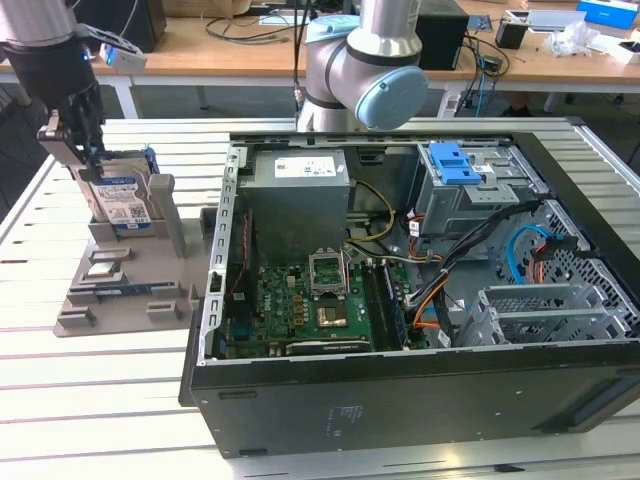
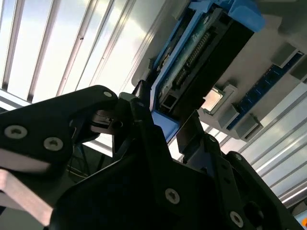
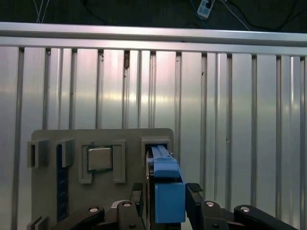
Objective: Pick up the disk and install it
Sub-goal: 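Pick up the disk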
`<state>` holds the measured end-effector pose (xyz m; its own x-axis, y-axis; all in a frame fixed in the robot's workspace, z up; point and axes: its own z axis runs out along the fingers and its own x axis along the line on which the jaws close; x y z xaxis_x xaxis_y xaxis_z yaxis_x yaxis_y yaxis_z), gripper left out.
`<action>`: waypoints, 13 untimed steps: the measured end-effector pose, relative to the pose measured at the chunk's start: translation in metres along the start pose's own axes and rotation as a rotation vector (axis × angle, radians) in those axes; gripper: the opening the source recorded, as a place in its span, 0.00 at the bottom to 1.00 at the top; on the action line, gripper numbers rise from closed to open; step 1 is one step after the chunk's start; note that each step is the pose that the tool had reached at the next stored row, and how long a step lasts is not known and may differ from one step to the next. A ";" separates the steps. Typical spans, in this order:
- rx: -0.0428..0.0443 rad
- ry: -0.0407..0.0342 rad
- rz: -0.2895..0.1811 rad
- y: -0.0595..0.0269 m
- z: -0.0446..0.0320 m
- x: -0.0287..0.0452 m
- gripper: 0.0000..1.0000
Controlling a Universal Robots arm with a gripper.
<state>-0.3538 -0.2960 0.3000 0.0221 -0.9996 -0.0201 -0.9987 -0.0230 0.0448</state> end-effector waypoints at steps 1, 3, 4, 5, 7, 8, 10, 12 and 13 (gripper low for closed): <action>0.0000 0.0000 0.000 -0.0001 0.0016 0.0000 0.48; -0.0001 0.0000 0.000 -0.0002 0.0054 0.0001 0.48; 0.0000 0.0000 0.000 -0.0003 0.0072 0.0002 0.48; 0.0000 0.0000 0.000 -0.0004 0.0093 0.0002 0.48; -0.0001 0.0000 0.000 -0.0005 0.0118 0.0002 0.48; -0.0002 0.0001 0.000 -0.0005 0.0122 0.0003 0.48; -0.0003 0.0002 0.000 -0.0005 0.0122 0.0003 0.48; -0.0001 0.0001 0.000 -0.0005 0.0124 0.0002 0.48; -0.0001 0.0000 0.000 -0.0005 0.0124 0.0002 0.48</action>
<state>-0.3538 -0.2960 0.2876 0.0221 -0.9996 -0.0200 -0.9987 -0.0230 0.0448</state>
